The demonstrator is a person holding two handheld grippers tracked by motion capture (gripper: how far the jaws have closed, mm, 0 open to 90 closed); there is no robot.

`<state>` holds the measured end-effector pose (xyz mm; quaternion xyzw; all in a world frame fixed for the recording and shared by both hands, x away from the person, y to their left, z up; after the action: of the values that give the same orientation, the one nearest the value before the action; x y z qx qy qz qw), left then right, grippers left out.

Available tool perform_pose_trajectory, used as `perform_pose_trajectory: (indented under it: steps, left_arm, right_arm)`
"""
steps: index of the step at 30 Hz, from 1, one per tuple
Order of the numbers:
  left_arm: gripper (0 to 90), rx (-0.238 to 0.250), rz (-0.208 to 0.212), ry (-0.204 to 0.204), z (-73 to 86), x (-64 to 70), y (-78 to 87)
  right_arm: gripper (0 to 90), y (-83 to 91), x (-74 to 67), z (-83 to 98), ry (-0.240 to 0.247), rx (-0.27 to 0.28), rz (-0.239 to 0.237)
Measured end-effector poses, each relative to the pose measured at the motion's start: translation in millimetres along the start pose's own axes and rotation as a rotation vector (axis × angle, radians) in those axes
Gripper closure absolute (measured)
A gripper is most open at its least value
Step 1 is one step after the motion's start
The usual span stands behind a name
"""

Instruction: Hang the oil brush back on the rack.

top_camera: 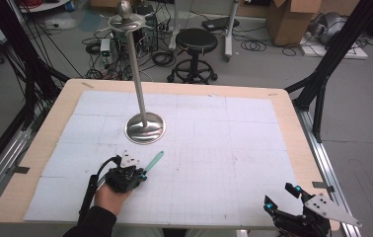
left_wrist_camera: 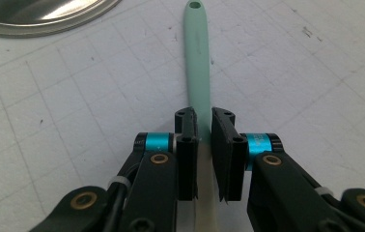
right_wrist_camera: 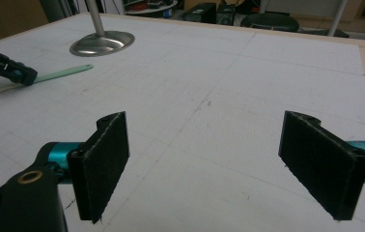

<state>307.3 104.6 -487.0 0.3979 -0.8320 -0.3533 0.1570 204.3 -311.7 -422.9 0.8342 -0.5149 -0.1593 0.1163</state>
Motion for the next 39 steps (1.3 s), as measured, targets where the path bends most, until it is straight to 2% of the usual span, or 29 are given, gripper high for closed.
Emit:
perform_pose_trajectory:
  steps: [4, 10, 16, 20, 22, 26, 30, 35, 39]
  left_arm:
    - [81.1, -0.004, 0.013, 0.02, -0.1, -1.0, -0.1]
    - [81.5, 0.007, 0.033, 0.074, -0.5, -3.7, 1.3]
    - [81.6, 0.144, 0.086, 0.149, -7.9, -10.3, 23.3]
    - [81.5, 0.259, 0.134, 0.164, -13.2, -10.7, 43.5]
    - [81.5, 0.311, 0.162, 0.157, -13.6, -10.1, 53.6]
    - [81.5, 0.414, 0.211, 0.171, -13.0, -8.9, 69.8]
    - [81.5, 0.464, 0.262, 0.17, -18.7, -0.8, 80.3]
    - [81.5, 0.503, 0.305, 0.096, -28.2, 22.1, 89.8]
    - [81.4, 0.518, 0.309, 0.048, -33.6, 34.5, 94.4]
  right_arm:
    - [16.8, -0.3, -0.3, 0.0, -0.001, -0.001, -0.002]
    - [16.8, -0.7, 0.1, 0.0, -0.001, -0.001, -0.003]
    - [16.9, -1.5, 0.9, 0.7, -0.005, -0.004, -0.002]
    - [16.8, -3.5, -2.2, -0.3, -0.009, -0.002, -0.015]
    - [16.8, -4.7, -4.3, -1.3, -0.006, 0.0, -0.027]
    - [16.7, -7.2, -10.3, -8.4, -0.05, 0.04, -0.092]
    - [16.7, -14.0, -22.3, -17.4, -0.093, 0.069, -0.2]
    - [16.7, -24.7, -43.1, -30.4, -0.08, 0.076, -0.298]
    - [16.8, -38.3, -74.0, -42.9, -0.031, 0.063, -0.395]
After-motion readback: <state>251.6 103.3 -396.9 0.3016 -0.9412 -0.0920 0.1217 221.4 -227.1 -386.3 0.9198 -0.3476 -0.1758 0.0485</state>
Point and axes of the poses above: each handheld gripper's, and its own axes: y roughly backward along the jaws, z roughly out of its underside, x roughly to its right, the point moved 7 cm from there along -y, roughly forward along the jaws, and after that the axes turned 5 degrees about -y, right-handed, at the moved point
